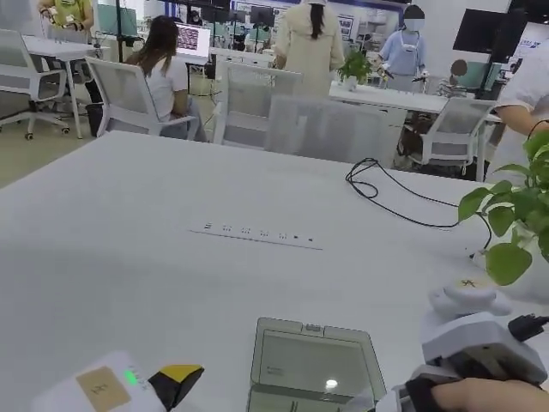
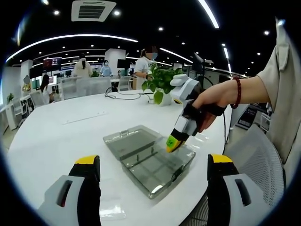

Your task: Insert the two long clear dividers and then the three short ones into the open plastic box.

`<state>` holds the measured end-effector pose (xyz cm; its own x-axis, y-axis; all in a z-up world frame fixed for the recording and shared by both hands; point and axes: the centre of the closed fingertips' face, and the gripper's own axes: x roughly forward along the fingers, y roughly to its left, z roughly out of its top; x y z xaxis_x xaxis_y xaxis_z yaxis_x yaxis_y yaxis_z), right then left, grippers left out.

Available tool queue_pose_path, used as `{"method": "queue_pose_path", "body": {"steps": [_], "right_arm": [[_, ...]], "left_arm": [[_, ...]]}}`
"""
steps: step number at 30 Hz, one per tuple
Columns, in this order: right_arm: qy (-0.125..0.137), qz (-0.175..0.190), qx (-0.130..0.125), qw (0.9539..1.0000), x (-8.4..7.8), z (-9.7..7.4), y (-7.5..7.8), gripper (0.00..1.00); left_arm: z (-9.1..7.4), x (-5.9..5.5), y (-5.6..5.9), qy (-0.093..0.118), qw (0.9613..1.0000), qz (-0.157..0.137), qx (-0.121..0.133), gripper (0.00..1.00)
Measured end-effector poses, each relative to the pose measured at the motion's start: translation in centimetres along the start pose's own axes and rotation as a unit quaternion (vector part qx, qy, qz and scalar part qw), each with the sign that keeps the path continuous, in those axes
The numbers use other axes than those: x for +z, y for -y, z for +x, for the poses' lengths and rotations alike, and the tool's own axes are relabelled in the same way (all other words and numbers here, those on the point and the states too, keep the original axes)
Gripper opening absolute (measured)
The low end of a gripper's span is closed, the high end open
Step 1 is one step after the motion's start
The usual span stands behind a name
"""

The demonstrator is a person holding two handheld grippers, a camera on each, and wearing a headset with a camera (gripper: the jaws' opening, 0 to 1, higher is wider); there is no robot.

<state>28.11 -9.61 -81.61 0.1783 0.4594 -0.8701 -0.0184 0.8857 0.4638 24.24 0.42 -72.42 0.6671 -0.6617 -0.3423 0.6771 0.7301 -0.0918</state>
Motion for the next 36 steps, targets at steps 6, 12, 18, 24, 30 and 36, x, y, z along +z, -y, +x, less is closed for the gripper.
{"method": "queue_pose_path", "body": {"steps": [6, 12, 18, 24, 30, 36], "right_arm": [[-0.005, -0.014, -0.008, 0.9999, 0.0, 0.0, 0.1, 0.06], [0.002, -0.054, -0.034, 0.9979, 0.0, 0.1, -0.1, 0.06], [0.012, -0.168, -0.097, 0.981, 0.1, 0.4, -0.5, 0.07], [0.019, -0.204, -0.132, 0.9698, -0.1, 1.5, -0.7, 0.07], [0.019, -0.218, -0.146, 0.9647, -0.2, 2.3, -0.2, 0.07], [0.024, -0.219, -0.146, 0.9644, -0.1, 2.4, 0.0, 0.07]], "left_arm": [[0.0, 0.2, -0.1, 0.001, 1.0, 0.002, 0.0, 0.96], [0.1, 0.4, -0.2, 0.001, 1.0, 0.002, 0.001, 0.96], [0.0, 0.2, -0.6, -0.002, 1.0, -0.004, 0.009, 0.96], [-0.5, 0.0, -1.3, -0.005, 0.9996, -0.012, 0.023, 0.95], [-0.9, -0.3, -1.9, -0.01, 0.9992, -0.017, 0.034, 0.94], [-1.2, -0.4, -2.3, -0.011, 0.9989, -0.024, 0.04, 0.93]]}}
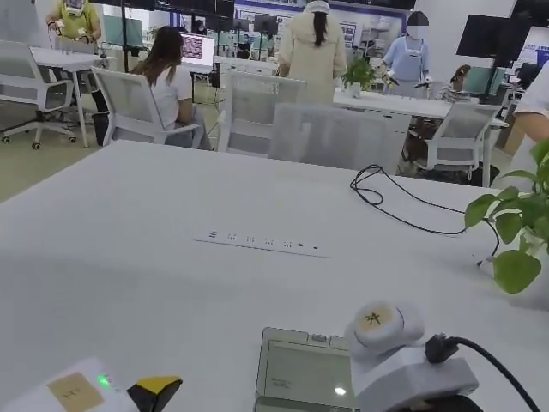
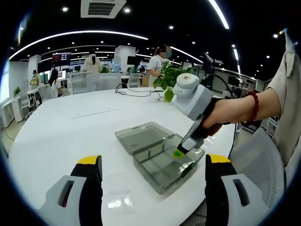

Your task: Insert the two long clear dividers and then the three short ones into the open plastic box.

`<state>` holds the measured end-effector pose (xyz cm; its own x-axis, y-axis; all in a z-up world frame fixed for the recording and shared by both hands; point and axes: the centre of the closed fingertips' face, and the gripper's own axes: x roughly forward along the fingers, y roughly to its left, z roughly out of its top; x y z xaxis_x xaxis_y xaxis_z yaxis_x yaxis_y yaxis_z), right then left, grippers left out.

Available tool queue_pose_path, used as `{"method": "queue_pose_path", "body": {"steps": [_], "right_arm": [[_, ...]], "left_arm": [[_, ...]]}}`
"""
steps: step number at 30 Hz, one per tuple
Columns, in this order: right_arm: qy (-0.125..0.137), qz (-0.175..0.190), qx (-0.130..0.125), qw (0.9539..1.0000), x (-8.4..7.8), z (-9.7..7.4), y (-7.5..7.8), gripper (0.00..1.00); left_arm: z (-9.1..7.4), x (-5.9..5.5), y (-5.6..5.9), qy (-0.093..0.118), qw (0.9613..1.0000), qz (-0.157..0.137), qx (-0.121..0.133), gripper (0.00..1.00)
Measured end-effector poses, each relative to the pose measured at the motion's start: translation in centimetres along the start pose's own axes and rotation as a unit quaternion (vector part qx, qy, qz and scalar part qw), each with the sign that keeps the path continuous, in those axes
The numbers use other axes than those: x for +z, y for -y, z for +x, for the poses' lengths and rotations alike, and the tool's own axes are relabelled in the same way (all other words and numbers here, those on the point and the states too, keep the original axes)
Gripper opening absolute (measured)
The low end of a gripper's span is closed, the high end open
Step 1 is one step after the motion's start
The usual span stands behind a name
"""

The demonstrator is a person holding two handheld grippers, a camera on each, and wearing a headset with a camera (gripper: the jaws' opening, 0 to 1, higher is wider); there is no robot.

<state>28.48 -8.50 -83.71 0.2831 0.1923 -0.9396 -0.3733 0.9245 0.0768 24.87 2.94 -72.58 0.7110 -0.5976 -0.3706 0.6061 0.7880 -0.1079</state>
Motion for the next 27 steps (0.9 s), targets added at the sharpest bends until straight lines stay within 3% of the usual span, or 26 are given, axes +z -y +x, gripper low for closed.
{"method": "queue_pose_path", "body": {"steps": [9, 15, 20, 24, 27], "right_arm": [[0.011, 0.014, 0.039, 0.9991, 0.1, 0.0, -0.1, 0.11], [0.04, 0.035, 0.052, 0.9972, 0.5, -0.5, -0.1, 0.21], [0.06, 0.033, 0.068, 0.9953, 0.5, -1.5, -0.3, 0.26], [0.115, -0.01, 0.087, 0.9894, 1.7, -2.9, -0.8, 0.34], [0.147, -0.019, 0.099, 0.9839, 2.0, -4.0, -0.9, 0.39]], "left_arm": [[-0.3, -0.2, -0.5, -0.009, 0.9999, 0.003, 0.011, 0.91], [-0.6, -0.3, -0.9, -0.015, 0.9997, 0.005, 0.02, 0.9], [-0.8, -0.3, -1.2, -0.019, 0.9994, 0.007, 0.027, 0.9], [-1.1, -0.3, -1.5, -0.021, 0.9992, 0.004, 0.034, 0.88], [-1.3, -0.6, -1.8, -0.032, 0.9986, 0.011, 0.041, 0.87]]}}
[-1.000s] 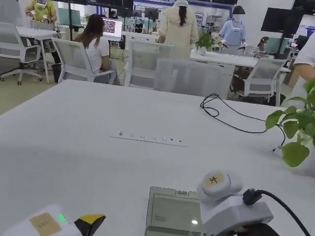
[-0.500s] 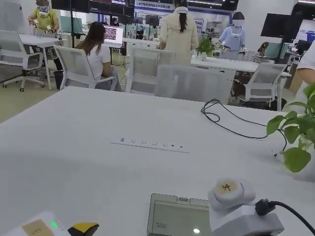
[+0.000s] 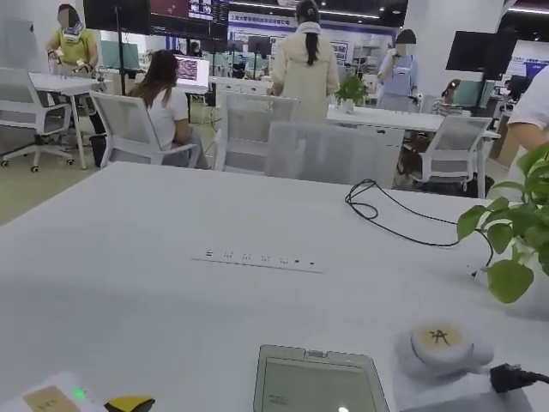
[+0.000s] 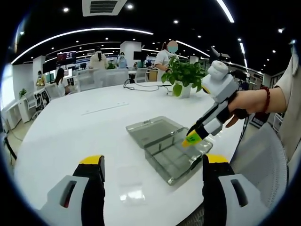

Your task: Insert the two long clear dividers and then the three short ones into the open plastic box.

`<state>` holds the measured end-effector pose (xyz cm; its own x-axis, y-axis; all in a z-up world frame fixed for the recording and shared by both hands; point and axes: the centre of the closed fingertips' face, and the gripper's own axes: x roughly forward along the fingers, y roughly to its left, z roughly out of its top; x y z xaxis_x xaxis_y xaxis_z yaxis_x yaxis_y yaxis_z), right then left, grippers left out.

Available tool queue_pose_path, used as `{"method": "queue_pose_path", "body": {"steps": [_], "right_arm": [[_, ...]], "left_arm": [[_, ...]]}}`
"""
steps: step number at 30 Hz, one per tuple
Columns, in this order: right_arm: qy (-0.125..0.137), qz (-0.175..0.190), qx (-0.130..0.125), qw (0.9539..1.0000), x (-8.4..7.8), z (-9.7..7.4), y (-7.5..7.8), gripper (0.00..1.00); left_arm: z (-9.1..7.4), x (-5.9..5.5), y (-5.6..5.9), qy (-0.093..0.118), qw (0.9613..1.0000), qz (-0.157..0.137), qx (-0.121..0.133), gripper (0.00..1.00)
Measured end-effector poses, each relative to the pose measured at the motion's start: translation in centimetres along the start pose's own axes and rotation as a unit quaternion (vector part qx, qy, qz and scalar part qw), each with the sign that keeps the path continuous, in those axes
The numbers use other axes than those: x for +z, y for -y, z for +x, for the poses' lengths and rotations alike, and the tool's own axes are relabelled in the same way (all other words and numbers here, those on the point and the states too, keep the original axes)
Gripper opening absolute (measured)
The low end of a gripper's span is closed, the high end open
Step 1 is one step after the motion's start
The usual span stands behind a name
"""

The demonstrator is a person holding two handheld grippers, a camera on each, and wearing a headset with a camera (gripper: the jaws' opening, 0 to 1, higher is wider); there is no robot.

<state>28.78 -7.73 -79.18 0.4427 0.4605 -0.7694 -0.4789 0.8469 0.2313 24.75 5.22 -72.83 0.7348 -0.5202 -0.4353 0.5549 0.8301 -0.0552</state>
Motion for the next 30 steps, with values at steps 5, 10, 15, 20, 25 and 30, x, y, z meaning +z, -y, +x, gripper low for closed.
{"method": "queue_pose_path", "body": {"steps": [5, 10, 15, 20, 25, 30], "right_arm": [[0.041, -0.015, 0.007, 0.999, 0.7, -1.4, 0.0, 0.5], [0.078, -0.032, 0.011, 0.9963, 1.2, -2.8, 0.2, 0.6], [0.111, -0.042, 0.02, 0.9927, 1.4, -4.1, 0.4, 0.65], [0.144, -0.051, 0.039, 0.9875, 1.6, -5.5, 0.3, 0.7], [0.173, -0.067, 0.055, 0.981, 1.6, -6.7, 0.4, 0.76], [0.18, -0.081, 0.065, 0.9781, 1.0, -7.3, 0.7, 0.79]], "left_arm": [[-0.6, -0.1, -0.5, 0.0, 1.0, -0.003, 0.009, 0.87], [-1.2, -0.4, -1.1, -0.007, 0.9998, -0.004, 0.02, 0.87], [-1.6, -0.7, -1.3, -0.013, 0.9995, -0.007, 0.028, 0.87], [-1.9, -0.8, -1.4, -0.015, 0.9993, -0.007, 0.034, 0.87], [-2.2, -0.8, -1.2, -0.018, 0.9991, -0.006, 0.037, 0.86], [-2.4, -1.0, -1.1, -0.025, 0.9988, -0.011, 0.04, 0.85]]}}
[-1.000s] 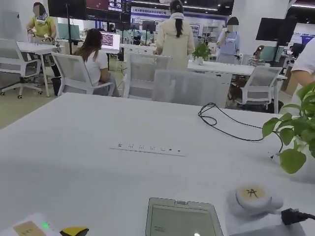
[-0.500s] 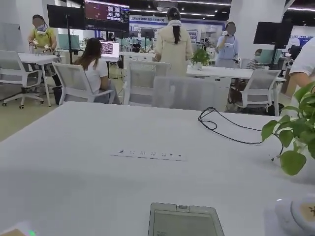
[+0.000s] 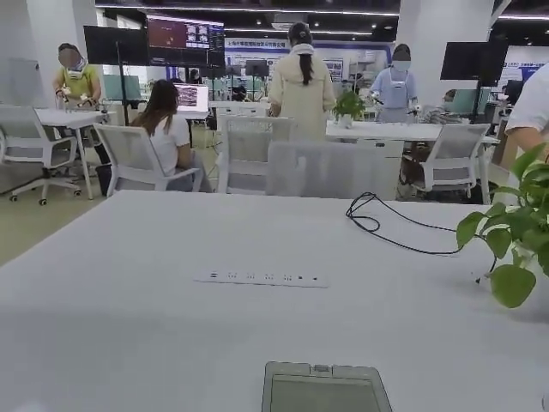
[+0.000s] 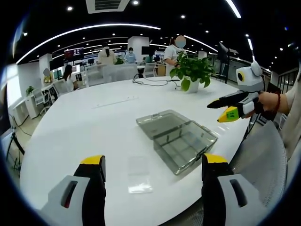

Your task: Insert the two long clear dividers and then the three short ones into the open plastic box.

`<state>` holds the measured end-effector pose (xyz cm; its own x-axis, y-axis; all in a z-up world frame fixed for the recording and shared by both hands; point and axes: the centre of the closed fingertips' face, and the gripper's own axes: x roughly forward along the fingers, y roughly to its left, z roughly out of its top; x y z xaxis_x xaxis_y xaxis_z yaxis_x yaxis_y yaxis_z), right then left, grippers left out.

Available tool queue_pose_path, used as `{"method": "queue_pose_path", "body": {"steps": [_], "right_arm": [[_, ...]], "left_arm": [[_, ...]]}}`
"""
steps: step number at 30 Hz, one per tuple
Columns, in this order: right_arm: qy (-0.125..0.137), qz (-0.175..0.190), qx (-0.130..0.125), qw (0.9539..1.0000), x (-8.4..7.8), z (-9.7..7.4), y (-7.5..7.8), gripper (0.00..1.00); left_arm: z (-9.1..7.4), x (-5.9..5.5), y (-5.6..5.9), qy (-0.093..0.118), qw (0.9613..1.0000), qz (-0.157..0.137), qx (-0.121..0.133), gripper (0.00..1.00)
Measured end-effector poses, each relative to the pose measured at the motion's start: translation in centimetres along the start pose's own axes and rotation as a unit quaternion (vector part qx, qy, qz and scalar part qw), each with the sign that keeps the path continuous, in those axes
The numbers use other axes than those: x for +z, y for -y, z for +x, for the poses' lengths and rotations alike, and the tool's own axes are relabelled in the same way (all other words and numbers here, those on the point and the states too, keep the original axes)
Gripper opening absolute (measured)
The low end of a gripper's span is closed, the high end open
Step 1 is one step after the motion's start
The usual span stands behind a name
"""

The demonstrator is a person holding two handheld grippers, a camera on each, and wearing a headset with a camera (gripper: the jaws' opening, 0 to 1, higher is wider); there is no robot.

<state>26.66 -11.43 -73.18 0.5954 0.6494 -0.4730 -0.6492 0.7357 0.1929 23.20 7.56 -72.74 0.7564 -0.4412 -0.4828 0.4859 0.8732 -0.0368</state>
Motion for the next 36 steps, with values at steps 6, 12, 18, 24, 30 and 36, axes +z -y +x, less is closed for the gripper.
{"method": "queue_pose_path", "body": {"steps": [6, 12, 18, 24, 30, 36], "right_arm": [[0.003, -0.009, 0.013, 0.9999, -0.5, -0.9, -0.2, 0.79], [0.003, -0.02, 0.017, 0.9997, -0.9, -1.5, -0.2, 0.8], [0.007, -0.025, 0.024, 0.9994, -1.0, -1.9, -0.6, 0.8], [0.006, -0.045, 0.027, 0.9986, -1.1, -2.2, -1.1, 0.8], [0.013, -0.054, 0.021, 0.9982, -0.6, -2.5, -1.3, 0.79], [0.022, -0.05, 0.016, 0.9984, -0.1, -2.6, -1.2, 0.78]], "left_arm": [[-0.1, -0.6, -0.1, -0.016, 0.9998, -0.002, 0.007, 0.82], [0.3, -0.9, -0.7, -0.035, 0.9993, -0.001, 0.014, 0.77], [1.1, -2.1, -1.2, -0.075, 0.9971, 0.0, 0.017, 0.7], [2.1, -3.2, -1.5, -0.101, 0.9947, -0.006, 0.018, 0.64], [3.2, -4.1, -1.7, -0.12, 0.9926, -0.012, 0.012, 0.57], [4.3, -5.9, -2.6, -0.151, 0.9882, -0.01, 0.019, 0.5]]}}
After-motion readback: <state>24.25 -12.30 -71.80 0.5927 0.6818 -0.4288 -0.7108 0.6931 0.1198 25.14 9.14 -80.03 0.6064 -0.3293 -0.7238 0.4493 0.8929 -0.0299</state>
